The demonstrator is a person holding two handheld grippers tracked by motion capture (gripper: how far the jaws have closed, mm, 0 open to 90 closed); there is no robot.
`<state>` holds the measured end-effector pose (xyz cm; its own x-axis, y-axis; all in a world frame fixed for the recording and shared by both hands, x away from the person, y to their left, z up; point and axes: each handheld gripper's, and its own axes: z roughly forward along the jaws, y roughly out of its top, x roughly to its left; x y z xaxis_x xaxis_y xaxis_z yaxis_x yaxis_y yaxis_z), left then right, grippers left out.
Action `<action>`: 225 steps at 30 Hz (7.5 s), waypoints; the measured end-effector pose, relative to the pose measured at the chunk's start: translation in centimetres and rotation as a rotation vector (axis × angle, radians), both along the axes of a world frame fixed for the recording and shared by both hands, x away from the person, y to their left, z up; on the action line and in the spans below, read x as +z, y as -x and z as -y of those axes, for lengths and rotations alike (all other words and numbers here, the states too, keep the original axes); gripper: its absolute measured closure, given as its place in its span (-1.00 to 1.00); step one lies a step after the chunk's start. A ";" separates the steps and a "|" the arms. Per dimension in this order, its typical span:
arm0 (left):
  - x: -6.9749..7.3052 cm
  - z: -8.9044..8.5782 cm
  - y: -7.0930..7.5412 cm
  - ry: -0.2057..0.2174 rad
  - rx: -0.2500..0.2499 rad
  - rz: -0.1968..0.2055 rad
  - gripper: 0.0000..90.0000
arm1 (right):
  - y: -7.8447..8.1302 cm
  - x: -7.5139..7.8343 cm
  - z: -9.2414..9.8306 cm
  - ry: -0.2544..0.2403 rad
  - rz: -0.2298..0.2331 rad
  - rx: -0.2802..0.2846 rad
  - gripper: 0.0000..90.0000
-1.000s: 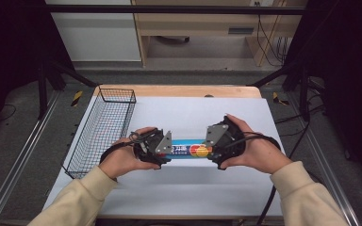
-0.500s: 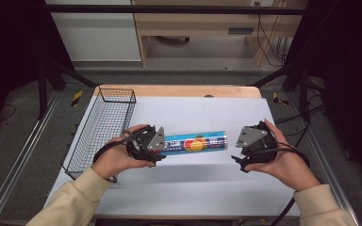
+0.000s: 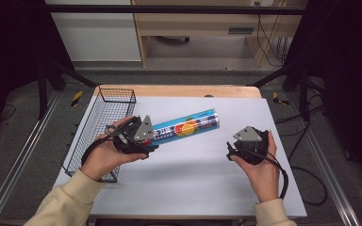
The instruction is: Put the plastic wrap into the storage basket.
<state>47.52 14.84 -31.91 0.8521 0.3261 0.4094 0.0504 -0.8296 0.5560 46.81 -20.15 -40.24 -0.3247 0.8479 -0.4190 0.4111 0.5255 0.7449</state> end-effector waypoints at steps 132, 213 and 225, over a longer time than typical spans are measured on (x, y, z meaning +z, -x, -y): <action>-1.6 -11.4 -0.6 -0.155 0.909 -0.191 -0.29 | 1.9 -4.3 1.8 -0.207 0.014 -0.223 -0.78; -6.3 -10.9 -2.6 -0.327 0.941 -0.337 -0.29 | 1.7 -4.6 1.4 -0.202 -0.024 -0.195 -0.78; -6.3 -10.9 -2.6 -0.332 0.938 -0.339 -0.29 | 1.7 -4.6 1.4 -0.199 -0.023 -0.194 -0.77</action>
